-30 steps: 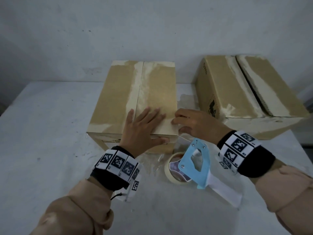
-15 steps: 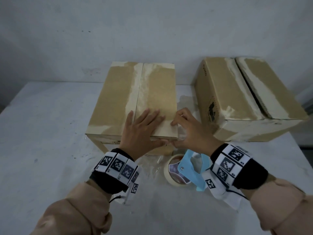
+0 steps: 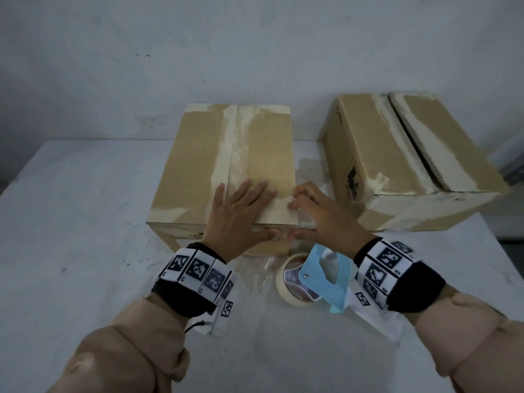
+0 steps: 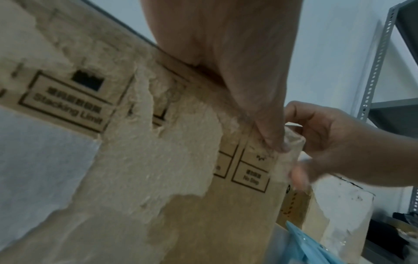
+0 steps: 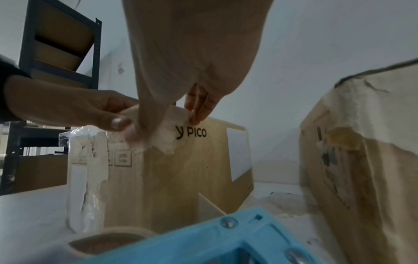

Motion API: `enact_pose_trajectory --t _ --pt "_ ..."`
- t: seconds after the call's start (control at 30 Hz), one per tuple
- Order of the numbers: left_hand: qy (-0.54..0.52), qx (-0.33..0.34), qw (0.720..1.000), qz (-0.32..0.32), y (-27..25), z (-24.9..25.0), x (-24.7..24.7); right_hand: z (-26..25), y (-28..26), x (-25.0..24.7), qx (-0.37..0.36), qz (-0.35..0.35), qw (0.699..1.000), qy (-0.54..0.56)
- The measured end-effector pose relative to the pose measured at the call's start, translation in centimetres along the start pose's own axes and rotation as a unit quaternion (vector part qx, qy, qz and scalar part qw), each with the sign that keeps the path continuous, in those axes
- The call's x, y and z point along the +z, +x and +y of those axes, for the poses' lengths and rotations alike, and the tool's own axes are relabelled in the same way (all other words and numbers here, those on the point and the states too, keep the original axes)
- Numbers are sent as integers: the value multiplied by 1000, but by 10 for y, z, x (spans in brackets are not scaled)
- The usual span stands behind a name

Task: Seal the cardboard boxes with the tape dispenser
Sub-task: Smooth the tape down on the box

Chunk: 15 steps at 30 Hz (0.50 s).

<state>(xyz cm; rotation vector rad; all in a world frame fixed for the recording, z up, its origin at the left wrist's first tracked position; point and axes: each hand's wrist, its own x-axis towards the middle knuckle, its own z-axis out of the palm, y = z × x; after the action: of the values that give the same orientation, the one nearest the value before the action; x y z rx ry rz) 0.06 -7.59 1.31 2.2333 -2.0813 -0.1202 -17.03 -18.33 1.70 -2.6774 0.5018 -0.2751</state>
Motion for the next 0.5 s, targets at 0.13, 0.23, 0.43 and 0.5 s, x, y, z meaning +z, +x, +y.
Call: enact_pose_trajectory --t 0.13,0.23,0.43,0.5 --pt "-59 3 998 -20 -2 -9 -14 -4 -7 3 32 15 999 -34" --pt "-127 -24 991 43 -15 -34 -44 -19 -8 10 0 83 995 -50" --pt "-170 -112 979 4 -40 -100 -42 -40 10 39 -24 41 998 -33" --pt "-182 -116 976 4 -41 -105 -31 -34 15 36 6 35 999 0"
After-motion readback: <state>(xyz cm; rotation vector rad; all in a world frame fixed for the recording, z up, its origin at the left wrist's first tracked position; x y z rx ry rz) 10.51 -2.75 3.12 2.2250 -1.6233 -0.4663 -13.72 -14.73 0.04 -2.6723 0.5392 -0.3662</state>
